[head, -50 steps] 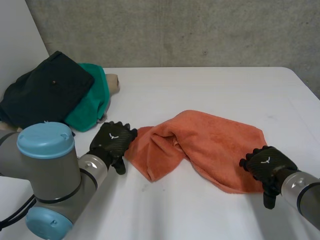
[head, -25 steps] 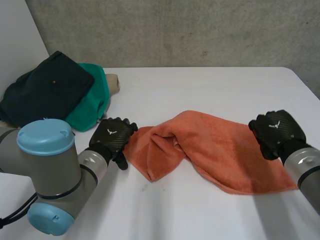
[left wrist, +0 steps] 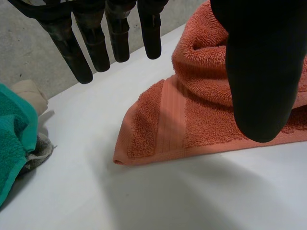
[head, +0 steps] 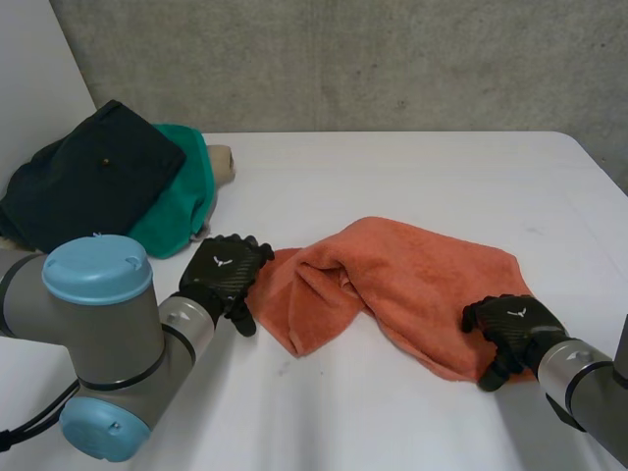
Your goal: Fold the laundry.
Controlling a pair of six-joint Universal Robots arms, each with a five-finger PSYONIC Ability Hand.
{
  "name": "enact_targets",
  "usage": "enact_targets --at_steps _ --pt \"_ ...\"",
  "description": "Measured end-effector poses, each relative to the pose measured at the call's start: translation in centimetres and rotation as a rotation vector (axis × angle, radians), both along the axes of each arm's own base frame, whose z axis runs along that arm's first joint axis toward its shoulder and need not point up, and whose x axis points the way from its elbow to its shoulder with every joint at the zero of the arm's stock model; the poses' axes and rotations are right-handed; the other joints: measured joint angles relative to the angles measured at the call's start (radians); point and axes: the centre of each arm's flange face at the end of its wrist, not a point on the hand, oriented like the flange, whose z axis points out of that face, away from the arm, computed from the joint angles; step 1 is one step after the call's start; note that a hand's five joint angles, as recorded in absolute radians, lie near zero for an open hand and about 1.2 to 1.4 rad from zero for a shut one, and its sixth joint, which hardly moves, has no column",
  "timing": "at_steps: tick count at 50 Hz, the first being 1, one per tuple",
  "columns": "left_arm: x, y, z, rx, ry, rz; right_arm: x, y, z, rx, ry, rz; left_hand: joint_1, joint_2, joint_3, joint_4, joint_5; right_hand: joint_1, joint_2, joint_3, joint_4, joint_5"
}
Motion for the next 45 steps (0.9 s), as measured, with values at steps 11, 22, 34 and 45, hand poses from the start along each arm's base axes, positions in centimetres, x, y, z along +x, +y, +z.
enact_targets --at_steps 11,22,34,45 --pt "-0.5 -0.2 0.1 -0.001 0.020 -0.004 0.2 -1.1 1.0 -0.096 -0.037 -0.008 0.000 0.000 0.000 0.000 0.000 0.264 0.607 0.617 0.630 0.639" --pt "-3.0 -1.4 -0.7 0.083 0.150 0.015 0.6 -0.8 11.6 -0.396 -0.161 -0.019 0.000 -0.006 0.000 -0.005 -0.005 0.264 0.607 0.619 0.633 0.639" --pt "-5.2 -0.8 -3.3 0.335 0.181 0.053 0.7 1.7 20.0 -0.555 -0.231 0.040 -0.041 -0.036 -0.035 -0.035 -0.034 0.264 0.616 0.624 0.633 0.646" --pt "-5.6 -0.7 -1.9 0.358 0.218 0.128 0.0 1.3 22.5 -0.642 -0.249 0.026 0.314 0.555 0.455 0.589 0.874 0.264 0.616 0.624 0.633 0.647"
